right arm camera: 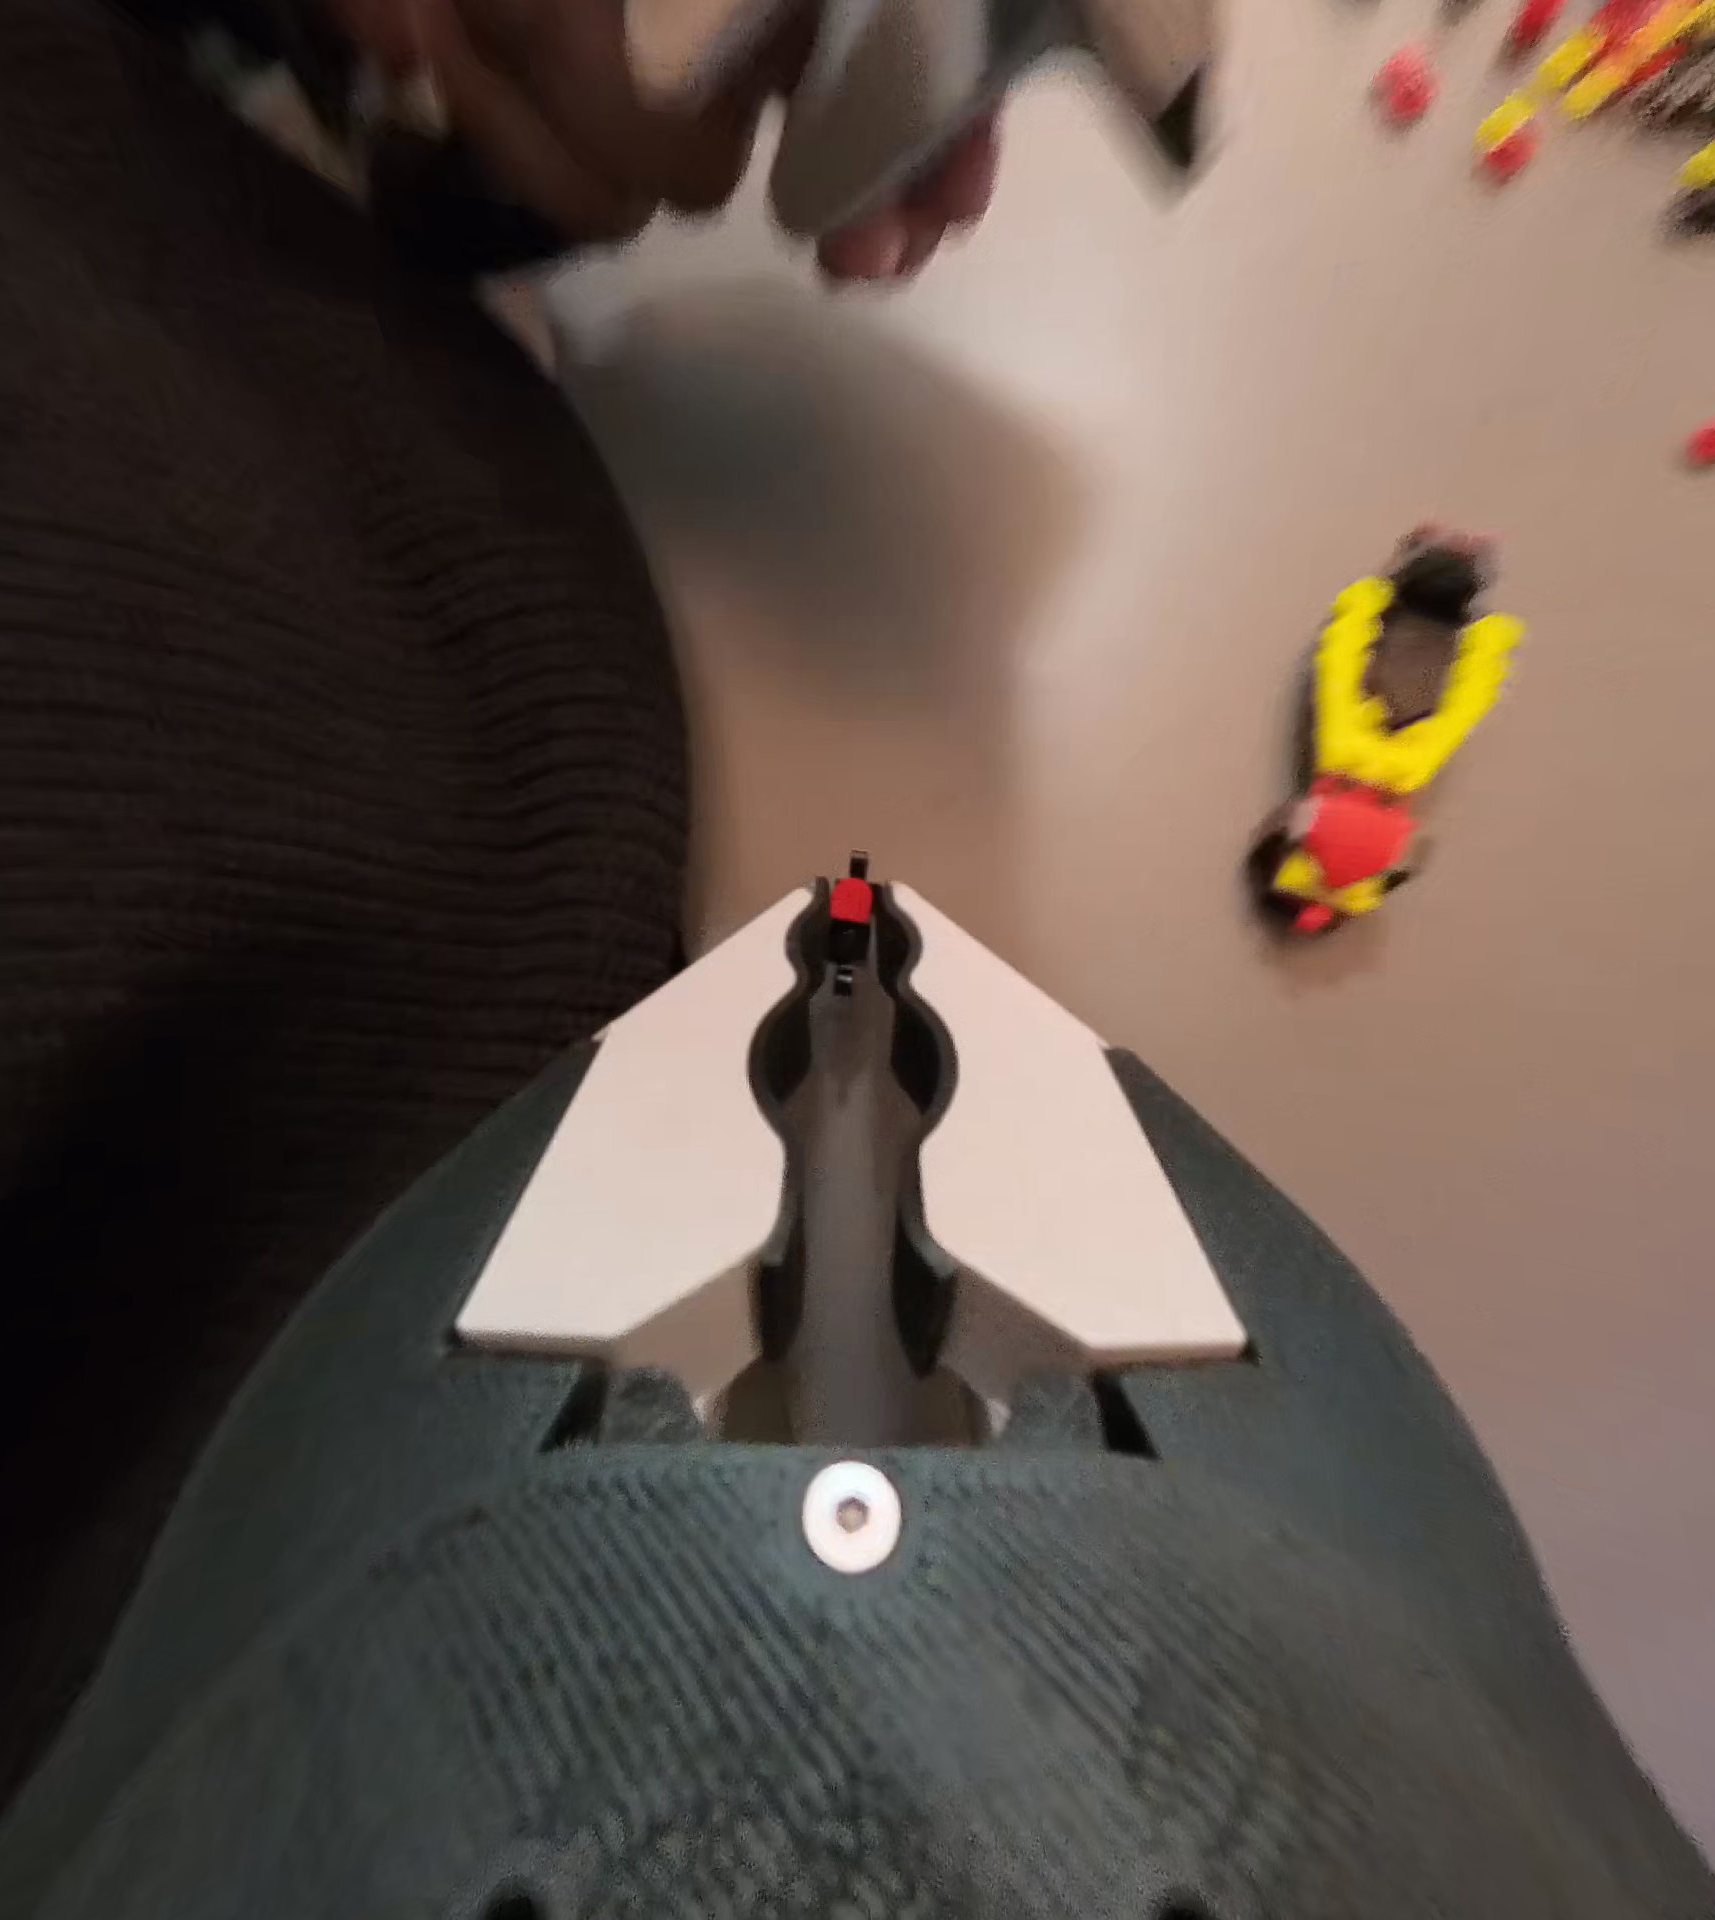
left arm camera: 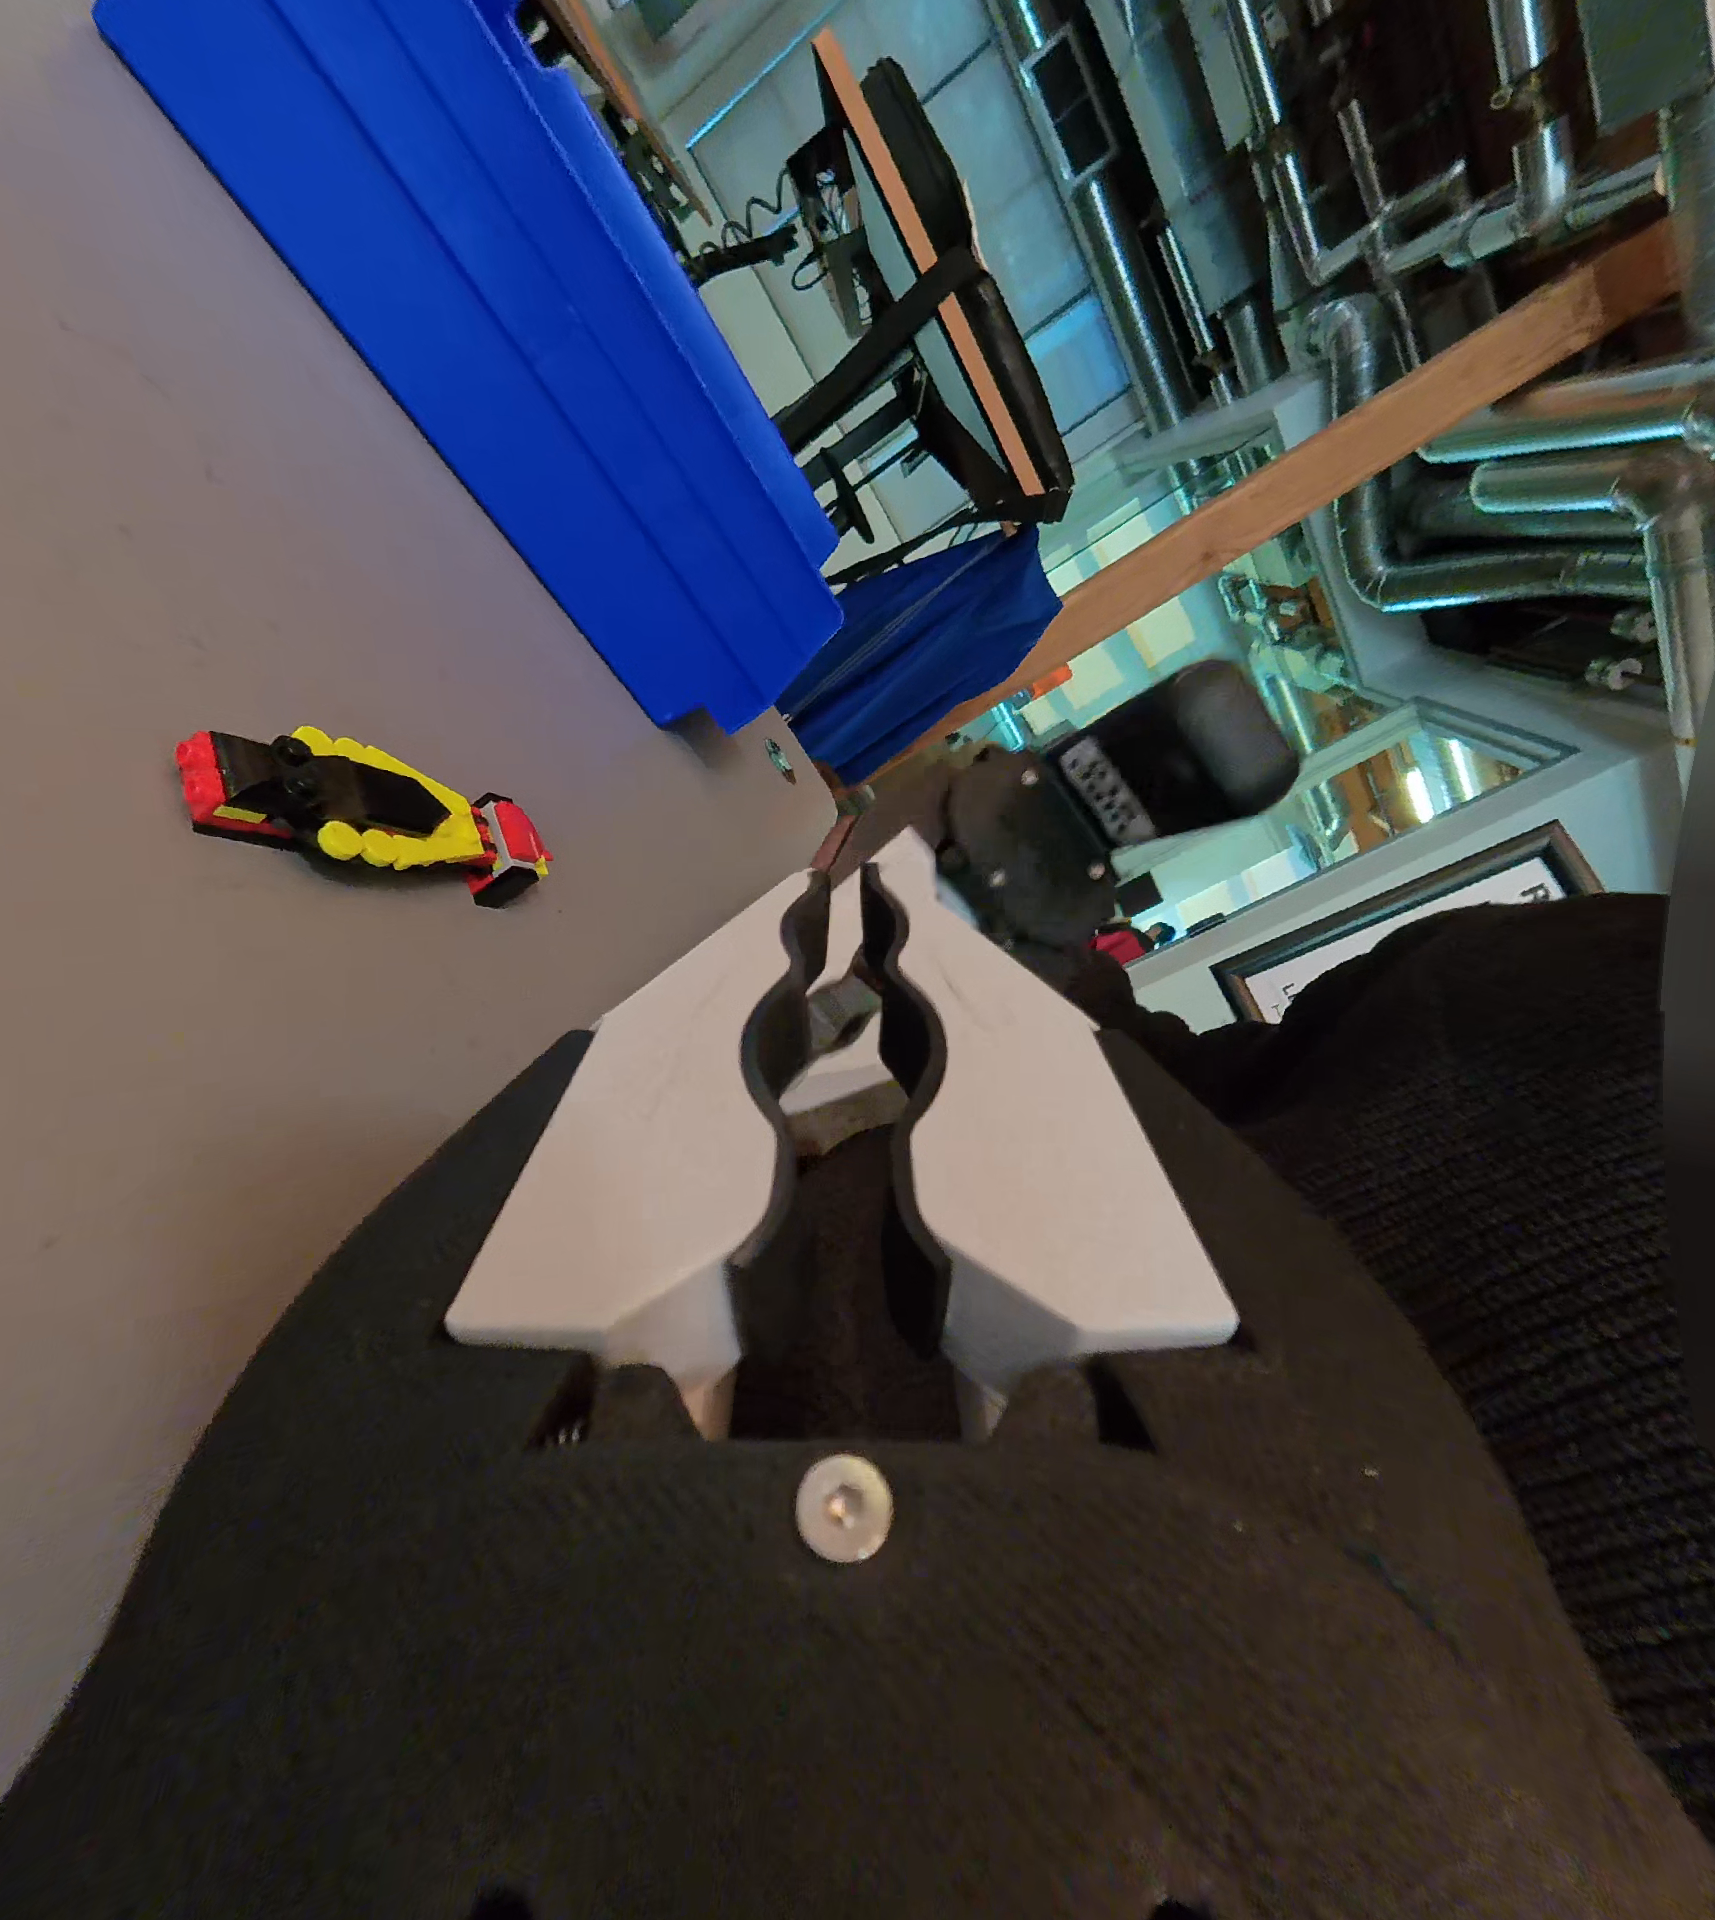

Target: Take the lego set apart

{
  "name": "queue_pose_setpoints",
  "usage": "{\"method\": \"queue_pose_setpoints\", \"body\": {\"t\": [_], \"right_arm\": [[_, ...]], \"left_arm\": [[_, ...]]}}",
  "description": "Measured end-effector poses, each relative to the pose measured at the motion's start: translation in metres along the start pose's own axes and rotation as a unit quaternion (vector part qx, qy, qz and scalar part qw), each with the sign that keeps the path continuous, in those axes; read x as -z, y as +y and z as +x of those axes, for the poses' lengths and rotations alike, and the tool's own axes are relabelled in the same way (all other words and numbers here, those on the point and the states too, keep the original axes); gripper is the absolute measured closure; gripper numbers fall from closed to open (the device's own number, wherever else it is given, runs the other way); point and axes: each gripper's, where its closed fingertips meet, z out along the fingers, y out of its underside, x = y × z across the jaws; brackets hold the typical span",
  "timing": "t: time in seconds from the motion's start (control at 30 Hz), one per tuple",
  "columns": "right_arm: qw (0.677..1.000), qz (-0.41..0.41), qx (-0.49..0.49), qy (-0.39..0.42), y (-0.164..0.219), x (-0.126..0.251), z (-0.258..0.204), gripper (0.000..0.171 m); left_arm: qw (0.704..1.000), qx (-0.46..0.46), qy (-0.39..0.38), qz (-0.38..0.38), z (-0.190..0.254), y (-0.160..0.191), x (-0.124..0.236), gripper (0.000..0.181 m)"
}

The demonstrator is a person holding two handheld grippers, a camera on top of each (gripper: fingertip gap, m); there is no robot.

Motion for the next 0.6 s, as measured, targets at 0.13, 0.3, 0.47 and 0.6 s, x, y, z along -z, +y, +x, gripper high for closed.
{"method": "queue_pose_setpoints", "body": {"t": [0.13, 0.3, 0.47, 0.6], "right_arm": [[0.963, 0.243, -0.112, -0.010, -0.069, 0.043, 0.015, 0.164], [0.824, 0.404, -0.335, -0.212, -0.097, 0.074, 0.018, 0.165], [0.828, 0.386, -0.356, -0.196, -0.099, 0.055, 0.015, 0.165], [0.813, 0.401, -0.372, -0.200, -0.106, 0.052, 0.012, 0.165]], "left_arm": [[0.999, -0.037, 0.015, -0.027, 0.011, 0.010, -0.004, 0.160], [0.995, -0.079, 0.056, -0.033, 0.036, 0.018, -0.011, 0.155], [0.996, -0.051, 0.071, -0.018, 0.039, 0.014, -0.011, 0.158], [0.997, -0.039, 0.069, -0.017, 0.037, 0.014, -0.010, 0.171]]}}
